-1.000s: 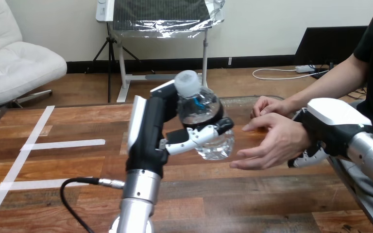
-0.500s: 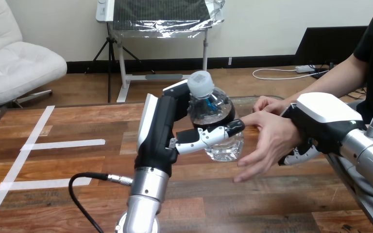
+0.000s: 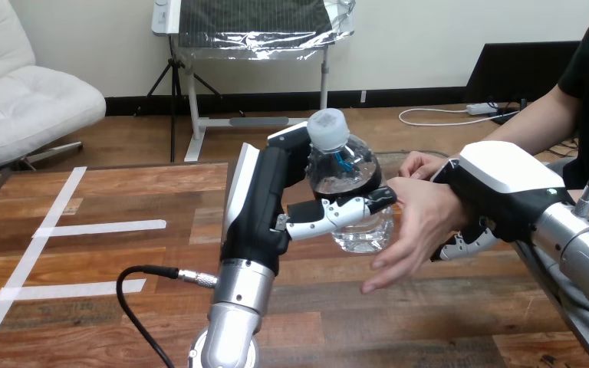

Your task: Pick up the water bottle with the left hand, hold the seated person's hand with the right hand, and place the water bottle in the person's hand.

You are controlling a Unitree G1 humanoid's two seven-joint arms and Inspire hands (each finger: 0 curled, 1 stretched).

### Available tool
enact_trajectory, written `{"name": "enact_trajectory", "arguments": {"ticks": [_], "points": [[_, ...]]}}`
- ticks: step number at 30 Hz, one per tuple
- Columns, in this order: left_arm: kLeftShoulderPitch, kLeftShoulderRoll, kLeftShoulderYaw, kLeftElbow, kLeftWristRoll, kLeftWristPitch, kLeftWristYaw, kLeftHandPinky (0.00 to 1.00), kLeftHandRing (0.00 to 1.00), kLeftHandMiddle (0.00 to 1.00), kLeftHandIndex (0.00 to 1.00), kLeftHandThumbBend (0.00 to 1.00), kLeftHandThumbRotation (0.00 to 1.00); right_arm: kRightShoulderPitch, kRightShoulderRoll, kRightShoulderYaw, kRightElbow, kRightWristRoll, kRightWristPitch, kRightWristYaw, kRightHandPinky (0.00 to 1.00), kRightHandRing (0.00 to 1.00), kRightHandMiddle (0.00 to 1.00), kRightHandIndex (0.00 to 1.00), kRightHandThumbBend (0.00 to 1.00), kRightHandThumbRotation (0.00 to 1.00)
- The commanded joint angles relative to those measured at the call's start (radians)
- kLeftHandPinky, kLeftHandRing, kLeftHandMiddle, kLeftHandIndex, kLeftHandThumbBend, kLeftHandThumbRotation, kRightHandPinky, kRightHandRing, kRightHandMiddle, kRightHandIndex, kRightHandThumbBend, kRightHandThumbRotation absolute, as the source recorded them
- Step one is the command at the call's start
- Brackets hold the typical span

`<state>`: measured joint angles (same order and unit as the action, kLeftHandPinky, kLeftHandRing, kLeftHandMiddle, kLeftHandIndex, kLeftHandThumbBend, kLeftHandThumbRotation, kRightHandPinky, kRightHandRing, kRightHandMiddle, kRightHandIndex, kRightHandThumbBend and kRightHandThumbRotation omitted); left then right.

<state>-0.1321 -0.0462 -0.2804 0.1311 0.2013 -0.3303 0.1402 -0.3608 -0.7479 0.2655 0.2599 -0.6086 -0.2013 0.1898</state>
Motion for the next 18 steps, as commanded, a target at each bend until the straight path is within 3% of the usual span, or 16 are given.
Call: {"name": "enact_trajectory", "arguments": {"ticks": [1,18], "points": [[-0.074,-0.1,-0.014,-0.01,-0.016,0.004,0.016,0.39,0.39,0.41,0.48,0.64,0.0,-0.028,-0.019,-0.05,-0.014,-0.009,-0.015,-0.043,0.2,0.26,0.32,0.31,0.82,0.0],[-0.071,-0.104,-0.036,-0.009,-0.017,0.009,0.032,0.38,0.39,0.41,0.48,0.63,0.0,-0.023,-0.014,-0.046,-0.031,-0.024,0.021,-0.016,0.22,0.28,0.35,0.33,0.84,0.0]]}}
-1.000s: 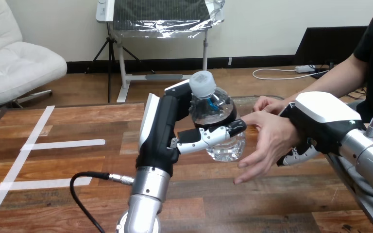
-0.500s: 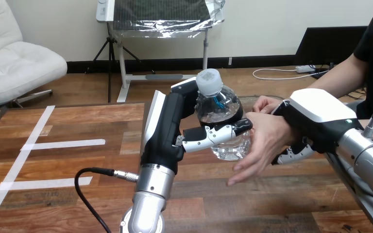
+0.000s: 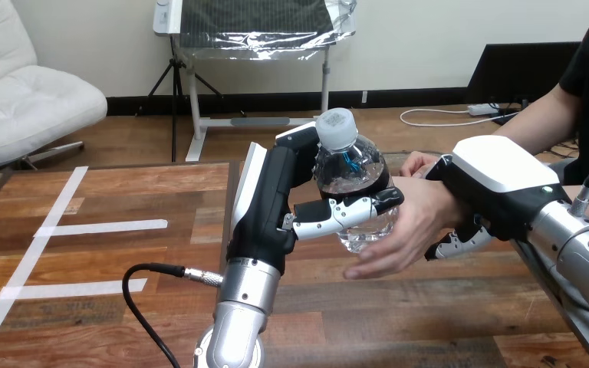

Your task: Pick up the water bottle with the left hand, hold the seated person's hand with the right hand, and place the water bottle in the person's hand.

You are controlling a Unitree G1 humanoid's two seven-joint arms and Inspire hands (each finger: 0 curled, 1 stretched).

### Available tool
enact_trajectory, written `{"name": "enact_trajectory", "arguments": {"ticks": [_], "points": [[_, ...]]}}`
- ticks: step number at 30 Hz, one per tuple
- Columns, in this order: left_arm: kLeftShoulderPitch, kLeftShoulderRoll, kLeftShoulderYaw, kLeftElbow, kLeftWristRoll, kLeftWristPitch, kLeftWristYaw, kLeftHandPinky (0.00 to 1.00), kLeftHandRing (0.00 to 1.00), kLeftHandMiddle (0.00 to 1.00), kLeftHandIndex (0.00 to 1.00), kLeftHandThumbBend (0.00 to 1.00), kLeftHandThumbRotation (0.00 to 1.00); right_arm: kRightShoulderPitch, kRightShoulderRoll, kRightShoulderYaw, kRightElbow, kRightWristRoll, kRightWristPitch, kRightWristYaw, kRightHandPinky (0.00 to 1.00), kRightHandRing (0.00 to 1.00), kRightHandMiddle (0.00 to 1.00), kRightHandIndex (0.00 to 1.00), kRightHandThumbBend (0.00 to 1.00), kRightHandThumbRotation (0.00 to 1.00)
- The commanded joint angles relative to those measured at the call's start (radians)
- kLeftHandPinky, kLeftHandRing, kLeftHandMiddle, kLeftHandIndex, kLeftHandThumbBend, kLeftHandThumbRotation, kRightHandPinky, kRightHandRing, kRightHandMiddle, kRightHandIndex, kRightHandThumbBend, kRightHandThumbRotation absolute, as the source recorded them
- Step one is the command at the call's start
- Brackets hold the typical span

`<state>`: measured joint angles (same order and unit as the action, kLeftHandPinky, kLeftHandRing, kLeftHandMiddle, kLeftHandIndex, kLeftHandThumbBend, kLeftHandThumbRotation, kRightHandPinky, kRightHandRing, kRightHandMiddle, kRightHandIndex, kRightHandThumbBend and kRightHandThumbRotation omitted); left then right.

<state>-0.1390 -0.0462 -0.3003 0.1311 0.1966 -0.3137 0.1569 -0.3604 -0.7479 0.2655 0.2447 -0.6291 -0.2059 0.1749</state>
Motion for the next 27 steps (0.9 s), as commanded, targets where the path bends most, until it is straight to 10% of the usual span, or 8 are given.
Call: {"name": "enact_trajectory", "arguments": {"ticks": [1,27], "points": [[-0.064,-0.104,-0.017,-0.008,-0.012,-0.009,0.016,0.38,0.39,0.41,0.48,0.63,0.0,-0.023,-0.013,-0.046,-0.019,-0.002,0.034,0.006,0.22,0.28,0.35,0.34,0.83,0.0],[-0.058,-0.108,-0.033,0.012,-0.029,-0.024,0.029,0.38,0.39,0.41,0.49,0.61,0.0,-0.02,-0.012,-0.041,-0.03,-0.004,0.065,0.036,0.19,0.25,0.33,0.33,0.8,0.0]]}}
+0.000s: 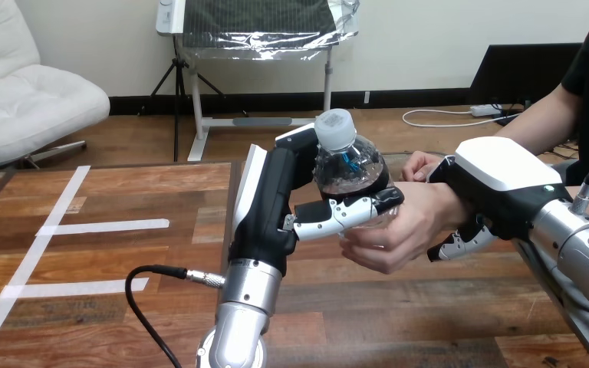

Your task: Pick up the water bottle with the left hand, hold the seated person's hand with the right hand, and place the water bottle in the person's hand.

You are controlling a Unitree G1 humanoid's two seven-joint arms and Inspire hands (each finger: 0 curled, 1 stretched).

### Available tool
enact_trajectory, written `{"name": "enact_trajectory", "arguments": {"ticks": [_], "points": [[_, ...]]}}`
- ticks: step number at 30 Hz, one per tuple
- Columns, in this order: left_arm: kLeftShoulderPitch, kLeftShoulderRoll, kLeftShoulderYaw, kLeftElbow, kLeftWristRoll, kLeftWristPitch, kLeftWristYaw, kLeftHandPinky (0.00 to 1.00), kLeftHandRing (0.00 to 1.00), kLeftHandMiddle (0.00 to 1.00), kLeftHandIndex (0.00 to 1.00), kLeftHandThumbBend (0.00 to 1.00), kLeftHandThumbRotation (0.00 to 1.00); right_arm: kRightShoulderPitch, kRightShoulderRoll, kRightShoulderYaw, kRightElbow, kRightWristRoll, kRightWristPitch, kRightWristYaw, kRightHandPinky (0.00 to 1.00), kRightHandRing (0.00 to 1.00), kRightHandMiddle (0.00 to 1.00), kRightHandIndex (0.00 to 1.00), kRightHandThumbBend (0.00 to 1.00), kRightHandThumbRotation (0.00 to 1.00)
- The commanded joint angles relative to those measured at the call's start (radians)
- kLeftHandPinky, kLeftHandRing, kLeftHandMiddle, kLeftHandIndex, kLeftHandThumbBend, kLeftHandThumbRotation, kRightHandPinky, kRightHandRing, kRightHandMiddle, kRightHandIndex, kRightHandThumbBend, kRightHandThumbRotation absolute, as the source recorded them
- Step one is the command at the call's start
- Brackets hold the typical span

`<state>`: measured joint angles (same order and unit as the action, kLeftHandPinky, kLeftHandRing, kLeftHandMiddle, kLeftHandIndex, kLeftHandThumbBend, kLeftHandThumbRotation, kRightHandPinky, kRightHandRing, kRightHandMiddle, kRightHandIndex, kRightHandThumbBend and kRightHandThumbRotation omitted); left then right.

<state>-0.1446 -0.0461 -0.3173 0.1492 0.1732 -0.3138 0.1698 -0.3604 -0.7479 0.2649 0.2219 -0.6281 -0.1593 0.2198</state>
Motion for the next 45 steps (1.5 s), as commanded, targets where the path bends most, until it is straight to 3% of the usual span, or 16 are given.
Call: {"name": "enact_trajectory", "arguments": {"ticks": [1,31,34,40,43,45], "points": [[-0.052,-0.107,-0.017,-0.006,-0.006,-0.024,0.017,0.38,0.39,0.41,0.49,0.61,0.0,-0.019,-0.013,-0.041,-0.008,-0.004,0.02,-0.007,0.19,0.25,0.33,0.33,0.8,0.0],[-0.057,-0.093,-0.021,0.001,-0.013,-0.023,0.036,0.39,0.39,0.41,0.49,0.61,0.0,-0.019,-0.012,-0.038,-0.003,-0.007,0.041,0.003,0.17,0.25,0.32,0.35,0.77,0.0],[-0.057,-0.091,-0.021,0.002,-0.013,-0.027,0.035,0.39,0.39,0.41,0.49,0.61,0.0,-0.02,-0.014,-0.033,-0.005,-0.021,0.052,0.005,0.19,0.27,0.36,0.39,0.77,0.0],[-0.058,-0.08,-0.022,0.006,-0.012,-0.031,0.025,0.4,0.41,0.44,0.49,0.6,0.0,-0.017,-0.016,-0.029,-0.009,-0.049,0.058,-0.011,0.32,0.42,0.5,0.5,0.81,0.0],[-0.06,-0.067,-0.029,0.001,0.0,-0.02,0.014,0.42,0.46,0.49,0.53,0.61,0.03,-0.015,-0.019,-0.026,-0.014,-0.066,0.059,-0.015,0.38,0.48,0.55,0.56,0.83,0.0],[-0.061,-0.059,-0.034,-0.004,0.006,-0.011,0.006,0.48,0.56,0.6,0.61,0.66,0.12,-0.014,-0.019,-0.027,-0.017,-0.073,0.061,-0.015,0.45,0.55,0.6,0.61,0.85,0.0]]}}
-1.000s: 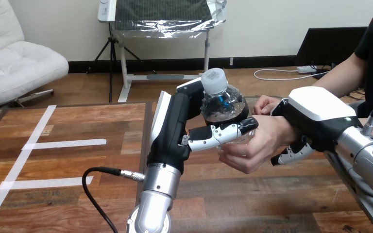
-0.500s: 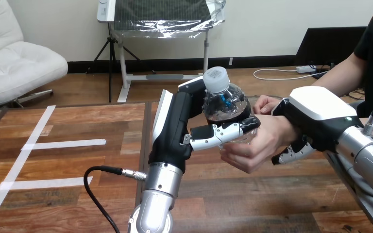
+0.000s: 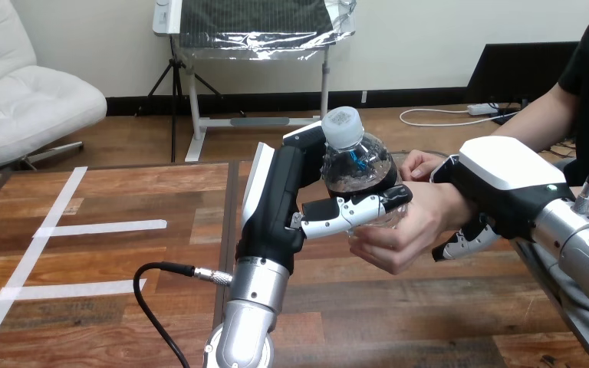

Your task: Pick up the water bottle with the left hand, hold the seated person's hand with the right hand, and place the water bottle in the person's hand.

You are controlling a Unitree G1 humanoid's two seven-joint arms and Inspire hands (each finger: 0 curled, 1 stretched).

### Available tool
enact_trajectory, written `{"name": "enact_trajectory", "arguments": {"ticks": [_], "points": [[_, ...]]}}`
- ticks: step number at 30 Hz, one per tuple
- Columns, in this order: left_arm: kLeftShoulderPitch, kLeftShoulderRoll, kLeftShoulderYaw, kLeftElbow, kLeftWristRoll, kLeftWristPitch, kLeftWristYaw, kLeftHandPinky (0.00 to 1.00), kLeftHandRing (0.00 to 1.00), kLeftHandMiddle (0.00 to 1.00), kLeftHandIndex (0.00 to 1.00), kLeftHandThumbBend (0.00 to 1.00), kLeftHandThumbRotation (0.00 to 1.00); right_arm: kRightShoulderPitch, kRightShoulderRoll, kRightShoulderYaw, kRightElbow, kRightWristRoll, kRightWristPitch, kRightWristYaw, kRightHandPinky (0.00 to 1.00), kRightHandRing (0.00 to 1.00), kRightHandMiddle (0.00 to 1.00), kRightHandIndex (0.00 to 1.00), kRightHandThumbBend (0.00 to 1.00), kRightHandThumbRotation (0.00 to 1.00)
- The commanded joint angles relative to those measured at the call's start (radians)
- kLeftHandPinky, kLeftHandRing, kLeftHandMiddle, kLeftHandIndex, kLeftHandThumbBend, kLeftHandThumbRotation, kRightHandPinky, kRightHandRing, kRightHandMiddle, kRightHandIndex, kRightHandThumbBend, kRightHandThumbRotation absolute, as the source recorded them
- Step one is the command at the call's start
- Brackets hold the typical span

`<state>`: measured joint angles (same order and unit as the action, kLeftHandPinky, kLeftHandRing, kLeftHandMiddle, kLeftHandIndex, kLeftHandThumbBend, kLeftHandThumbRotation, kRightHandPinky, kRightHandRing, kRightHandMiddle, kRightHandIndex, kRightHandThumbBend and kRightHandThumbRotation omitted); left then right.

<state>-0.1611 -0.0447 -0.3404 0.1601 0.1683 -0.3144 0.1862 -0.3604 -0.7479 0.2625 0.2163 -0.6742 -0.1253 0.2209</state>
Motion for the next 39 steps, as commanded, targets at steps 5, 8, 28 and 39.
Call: {"name": "enact_trajectory", "arguments": {"ticks": [5,8,28,39], "points": [[-0.048,-0.025,-0.03,-0.042,0.059,0.041,-0.047,0.66,0.76,0.79,0.8,0.76,0.33,-0.005,-0.022,-0.025,-0.042,-0.051,0.044,-0.003,0.54,0.64,0.68,0.7,0.87,0.0],[-0.047,-0.016,-0.035,-0.057,0.089,0.071,-0.059,0.83,0.89,0.91,0.92,0.84,0.48,0.001,-0.022,-0.03,-0.047,-0.049,0.036,-0.01,0.6,0.7,0.74,0.75,0.88,0.02],[-0.037,-0.024,-0.022,-0.085,0.151,0.114,-0.082,1.0,1.0,1.0,1.0,1.0,0.74,0.023,-0.026,-0.041,-0.082,-0.045,0.047,0.007,0.74,0.83,0.87,0.85,0.88,0.07],[-0.036,-0.025,-0.019,-0.085,0.162,0.115,-0.077,1.0,1.0,1.0,1.0,1.0,0.75,0.033,-0.027,-0.046,-0.097,-0.04,0.054,0.018,0.77,0.85,0.88,0.86,0.87,0.07]]}}
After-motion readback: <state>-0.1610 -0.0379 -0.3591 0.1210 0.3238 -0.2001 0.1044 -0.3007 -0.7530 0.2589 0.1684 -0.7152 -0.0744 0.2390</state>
